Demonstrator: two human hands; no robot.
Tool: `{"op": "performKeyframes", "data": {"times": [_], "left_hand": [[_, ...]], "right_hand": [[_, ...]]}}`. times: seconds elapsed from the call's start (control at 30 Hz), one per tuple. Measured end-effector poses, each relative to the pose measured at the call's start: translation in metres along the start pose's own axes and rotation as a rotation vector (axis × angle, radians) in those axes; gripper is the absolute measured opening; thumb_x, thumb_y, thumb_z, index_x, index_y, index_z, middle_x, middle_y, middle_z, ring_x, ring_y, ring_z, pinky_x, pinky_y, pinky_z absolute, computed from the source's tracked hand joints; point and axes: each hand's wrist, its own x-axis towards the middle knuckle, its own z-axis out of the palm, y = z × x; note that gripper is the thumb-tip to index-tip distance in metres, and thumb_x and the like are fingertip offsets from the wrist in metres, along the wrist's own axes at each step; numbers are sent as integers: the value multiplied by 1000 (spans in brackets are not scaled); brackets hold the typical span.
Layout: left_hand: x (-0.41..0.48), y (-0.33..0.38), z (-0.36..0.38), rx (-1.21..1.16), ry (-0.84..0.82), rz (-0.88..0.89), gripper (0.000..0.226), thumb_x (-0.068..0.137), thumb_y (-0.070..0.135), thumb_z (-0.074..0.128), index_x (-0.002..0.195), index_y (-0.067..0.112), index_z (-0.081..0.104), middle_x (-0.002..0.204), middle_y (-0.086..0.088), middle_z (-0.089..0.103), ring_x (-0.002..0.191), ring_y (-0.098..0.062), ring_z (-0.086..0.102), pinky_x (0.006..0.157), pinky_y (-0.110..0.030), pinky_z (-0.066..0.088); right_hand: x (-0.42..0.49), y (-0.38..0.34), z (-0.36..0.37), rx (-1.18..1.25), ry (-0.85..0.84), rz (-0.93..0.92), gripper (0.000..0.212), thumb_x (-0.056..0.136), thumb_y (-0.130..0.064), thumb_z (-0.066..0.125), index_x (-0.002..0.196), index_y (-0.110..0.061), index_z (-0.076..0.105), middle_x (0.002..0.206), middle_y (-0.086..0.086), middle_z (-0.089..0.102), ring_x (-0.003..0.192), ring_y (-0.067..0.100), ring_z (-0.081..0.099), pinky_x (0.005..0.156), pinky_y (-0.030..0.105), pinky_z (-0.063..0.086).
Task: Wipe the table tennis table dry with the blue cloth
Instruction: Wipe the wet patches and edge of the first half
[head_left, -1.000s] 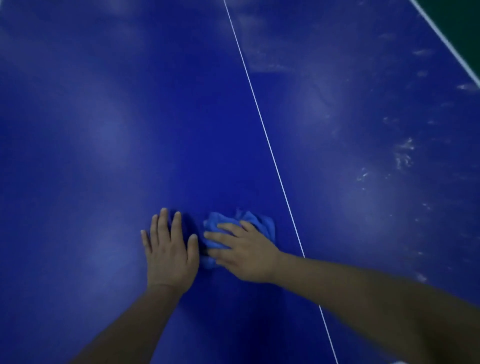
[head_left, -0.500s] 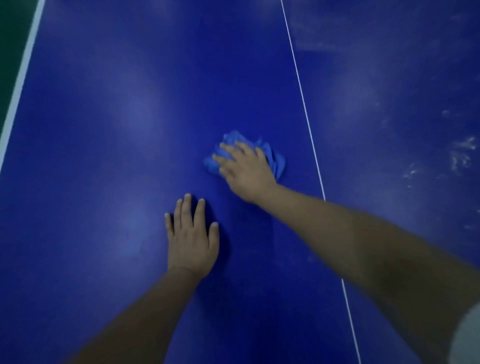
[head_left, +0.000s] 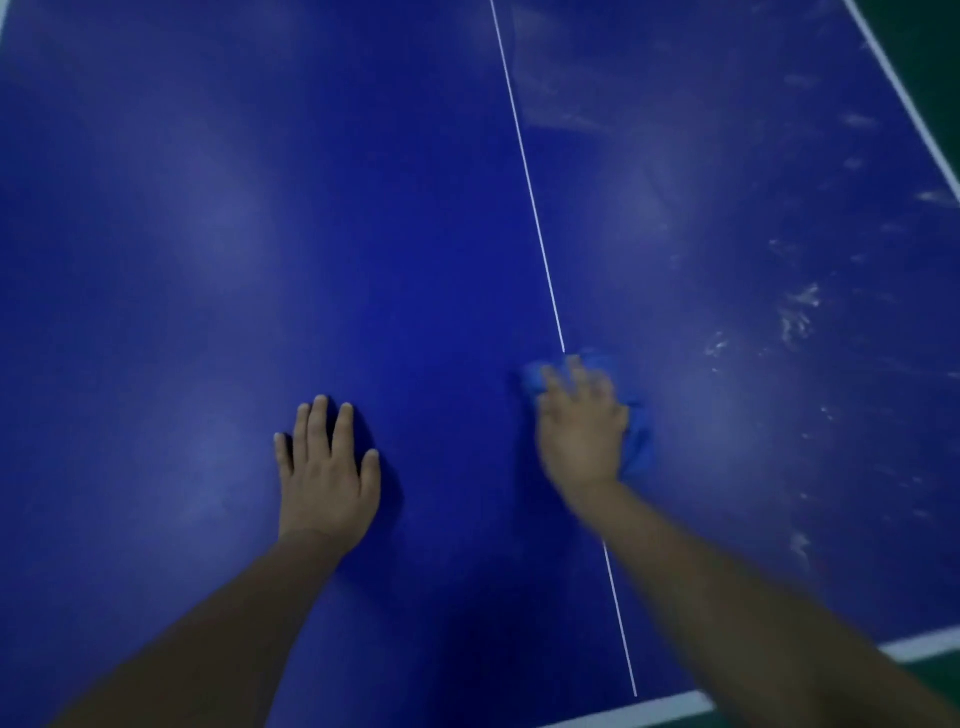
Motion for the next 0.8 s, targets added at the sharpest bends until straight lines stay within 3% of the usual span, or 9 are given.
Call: {"op": "performKeyframes", "data": {"times": [0.1,0.2,0.3,0.43,0.5,0.57,0.63,0.7,0.8], "left_hand": [[-4,5,-1,-32,48,-9,71,95,46,30,155,9,30,164,-16,17,153,-31,6,123,-54,2],[-6,14,1,-35,68,43,69,95,44,31,153,7,33,163,-18,20,152,-33,9,123,-55,3],[-11,24,5,-8,35,121,71,95,47,26,154,7,33,163,-17,19,153,-32,8,124,-53,1],[-26,41,11,6,-7,225,72,96,49,21,154,8,33,164,-17,17,153,-31,7,124,-52,0],[-36,52,16,14,-26,269,70,97,48,21,154,9,32,164,-16,17,153,-31,7,124,-51,0],[-46,62,21,14,-45,310,68,98,48,22,154,10,33,164,-16,18,153,-30,7,124,-49,-2],[-54,72,26,11,-49,345,66,99,46,25,152,9,36,163,-17,21,153,-32,11,124,-46,-4],[-61,84,31,6,-45,393,64,98,43,29,149,6,40,160,-20,26,150,-35,17,124,-44,-4],[-71,99,38,1,-35,439,62,98,41,31,147,4,42,158,-22,30,148,-37,22,124,-42,-4]], "right_hand": [[-99,-78,14,60,-96,-368,46,92,-42,42,137,-38,54,154,-3,45,137,30,47,93,54,48],[-167,-66,8,136,-191,-521,44,92,-44,50,136,-43,52,155,-10,42,138,23,44,94,49,50],[-157,18,-3,50,-187,-362,46,88,-37,50,133,-39,57,150,-4,50,132,29,52,87,46,50],[-119,144,-31,-67,-152,192,48,99,-37,36,137,-23,62,147,10,54,127,41,53,85,56,52],[-112,153,-40,-5,-130,381,50,100,-39,35,139,-20,61,146,11,54,129,41,51,88,60,50],[-119,118,-34,-28,-90,363,49,96,-35,37,135,-21,63,145,11,55,126,41,54,85,57,52],[-147,57,-22,-32,-105,162,50,90,-34,40,134,-27,62,148,7,53,127,38,54,86,53,51],[-185,2,-11,44,-160,-33,51,89,-41,44,139,-37,54,152,-2,48,135,29,48,91,53,51],[-215,-18,-6,154,-175,-105,52,91,-47,50,143,-46,43,154,-13,43,140,20,39,95,47,50]]}}
